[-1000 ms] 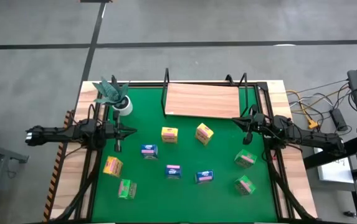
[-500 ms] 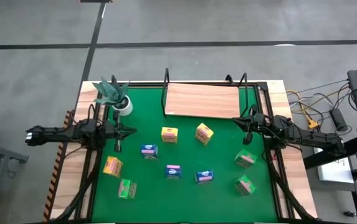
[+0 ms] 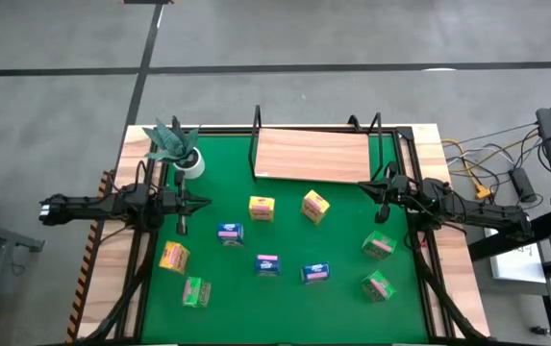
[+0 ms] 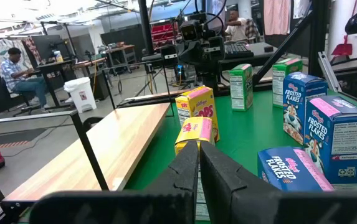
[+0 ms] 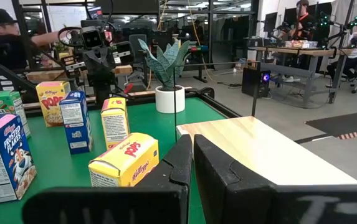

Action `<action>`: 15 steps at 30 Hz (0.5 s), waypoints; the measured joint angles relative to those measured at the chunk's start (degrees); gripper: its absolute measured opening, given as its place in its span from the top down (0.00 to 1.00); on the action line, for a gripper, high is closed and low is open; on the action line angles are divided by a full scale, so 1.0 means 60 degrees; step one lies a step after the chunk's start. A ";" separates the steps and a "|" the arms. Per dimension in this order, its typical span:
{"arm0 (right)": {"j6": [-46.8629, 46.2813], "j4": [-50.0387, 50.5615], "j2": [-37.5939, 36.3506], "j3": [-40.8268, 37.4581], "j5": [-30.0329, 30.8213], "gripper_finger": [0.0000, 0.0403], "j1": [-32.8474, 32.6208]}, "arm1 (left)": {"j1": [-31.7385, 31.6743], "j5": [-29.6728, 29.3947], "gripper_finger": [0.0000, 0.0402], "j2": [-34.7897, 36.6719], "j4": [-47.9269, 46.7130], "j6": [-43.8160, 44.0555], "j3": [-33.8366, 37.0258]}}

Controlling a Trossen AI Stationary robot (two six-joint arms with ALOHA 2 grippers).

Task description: Stack cereal on shelf

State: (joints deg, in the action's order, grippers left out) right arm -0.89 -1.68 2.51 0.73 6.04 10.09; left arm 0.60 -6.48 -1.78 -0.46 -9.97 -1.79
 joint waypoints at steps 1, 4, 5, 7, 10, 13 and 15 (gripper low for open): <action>0.0000 -0.0002 0.0000 0.0000 0.0002 0.98 0.0001 | 0.0000 0.0000 1.00 0.0000 0.0002 0.0001 0.0000; 0.0000 0.0000 0.0002 0.0000 0.0003 0.98 0.0000 | 0.0000 0.0000 1.00 -0.0001 0.0002 0.0001 0.0000; 0.0000 0.0000 0.0000 0.0000 0.0003 0.98 0.0003 | 0.0000 0.0001 1.00 -0.0001 -0.0001 0.0002 0.0001; 0.0000 -0.0003 0.0003 0.0003 0.0000 0.98 0.0000 | 0.0000 0.0002 1.00 -0.0002 0.0002 0.0002 0.0001; 0.0000 -0.0002 0.0001 0.0001 0.0002 0.98 0.0002 | 0.0000 0.0004 1.00 0.0000 -0.0001 -0.0001 0.0001; 0.0000 0.0001 0.0000 0.0001 0.0001 0.98 0.0004 | 0.0000 0.0001 1.00 -0.0001 0.0001 0.0002 -0.0002; 0.0000 0.0001 -0.0001 0.0000 0.0000 0.98 0.0004 | 0.0000 0.0004 1.00 -0.0004 -0.0001 0.0002 -0.0002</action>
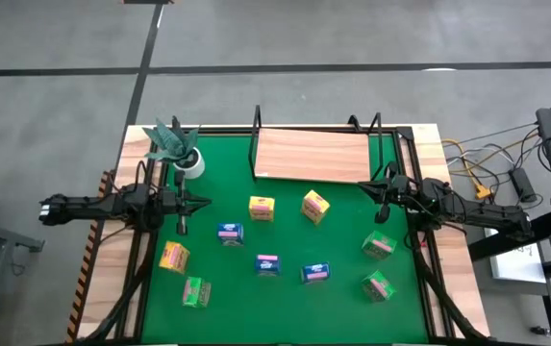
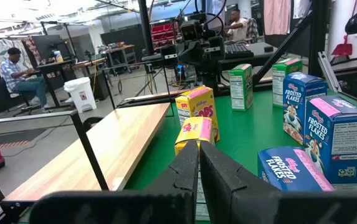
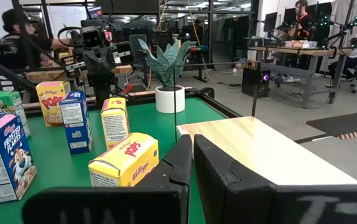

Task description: Stack cereal on shelf

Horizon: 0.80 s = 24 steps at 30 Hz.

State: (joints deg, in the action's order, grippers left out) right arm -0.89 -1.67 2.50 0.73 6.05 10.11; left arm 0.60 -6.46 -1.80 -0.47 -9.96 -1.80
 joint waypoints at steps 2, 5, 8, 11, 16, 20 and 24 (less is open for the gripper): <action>0.0000 0.0000 0.0004 0.0002 0.0002 0.98 -0.0001 | 0.0000 -0.0004 1.00 0.0001 0.0004 -0.0001 0.0000; 0.0000 -0.0003 0.0004 0.0001 0.0003 0.98 -0.0004 | 0.0000 -0.0004 1.00 0.0004 0.0004 -0.0004 0.0003; 0.0201 -0.0007 0.0004 0.0000 0.0003 0.98 0.0000 | 0.0000 -0.0004 1.00 0.0000 0.0127 0.0106 0.0003; 0.0500 -0.0014 0.0004 0.0000 0.0003 0.98 -0.0003 | 0.0001 0.0000 1.00 0.0003 0.0670 0.0435 0.0000; 0.0010 -0.0066 0.0004 0.0000 0.0018 0.98 0.0000 | 0.0007 0.0142 1.00 0.0004 0.2081 0.4794 -0.0004; -0.2728 -0.0080 0.0000 0.0000 0.0023 0.98 -0.0002 | 0.0007 -0.0057 1.00 0.0004 0.3354 0.6002 -0.0007; -0.3978 -0.0102 0.0000 0.0000 0.0094 0.98 0.0000 | 0.0007 -0.0071 1.00 0.0000 0.4077 0.5971 -0.0007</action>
State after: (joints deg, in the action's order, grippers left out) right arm -24.75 -2.29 2.50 0.73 6.61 10.11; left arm 0.64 -6.89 -1.80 23.99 25.87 -1.85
